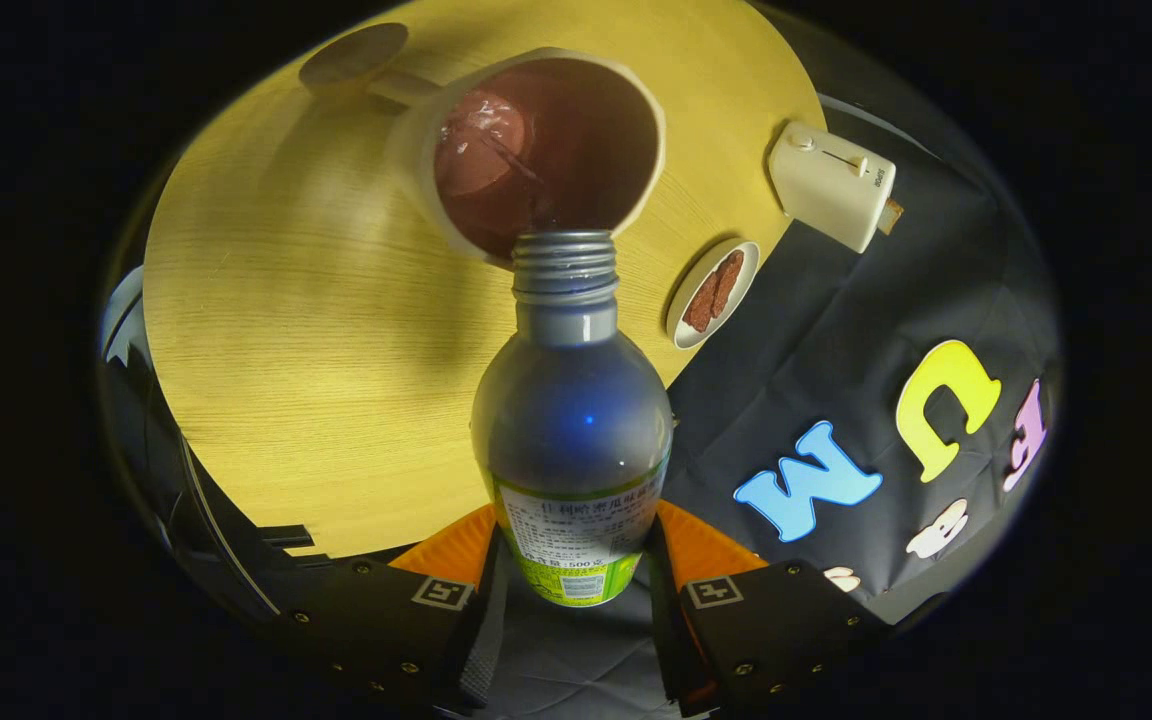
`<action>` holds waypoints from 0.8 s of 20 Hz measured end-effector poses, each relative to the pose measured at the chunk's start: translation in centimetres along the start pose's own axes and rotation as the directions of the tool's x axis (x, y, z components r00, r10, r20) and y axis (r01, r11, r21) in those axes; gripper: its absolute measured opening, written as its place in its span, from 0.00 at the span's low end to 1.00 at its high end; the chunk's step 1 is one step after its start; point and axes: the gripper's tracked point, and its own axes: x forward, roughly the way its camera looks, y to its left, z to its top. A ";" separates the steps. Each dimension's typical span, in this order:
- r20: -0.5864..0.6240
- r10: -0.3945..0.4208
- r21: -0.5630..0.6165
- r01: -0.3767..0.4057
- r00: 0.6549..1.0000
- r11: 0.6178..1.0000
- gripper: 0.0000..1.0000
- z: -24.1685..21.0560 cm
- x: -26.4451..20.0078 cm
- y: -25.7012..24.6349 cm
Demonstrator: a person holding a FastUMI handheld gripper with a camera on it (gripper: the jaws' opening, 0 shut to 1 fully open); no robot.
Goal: Take the bottle from table, then pour the juice into the cup, finally place the bottle on the coaster
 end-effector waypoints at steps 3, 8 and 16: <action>-0.004 0.005 -0.016 -0.005 1.000 1.000 0.62 0.1 -0.2 0.1; -0.021 -0.010 -0.049 0.009 1.000 0.999 0.63 0.0 -0.6 -0.4; -0.034 -0.015 -0.057 0.013 0.999 0.998 0.63 -0.4 -1.0 -0.3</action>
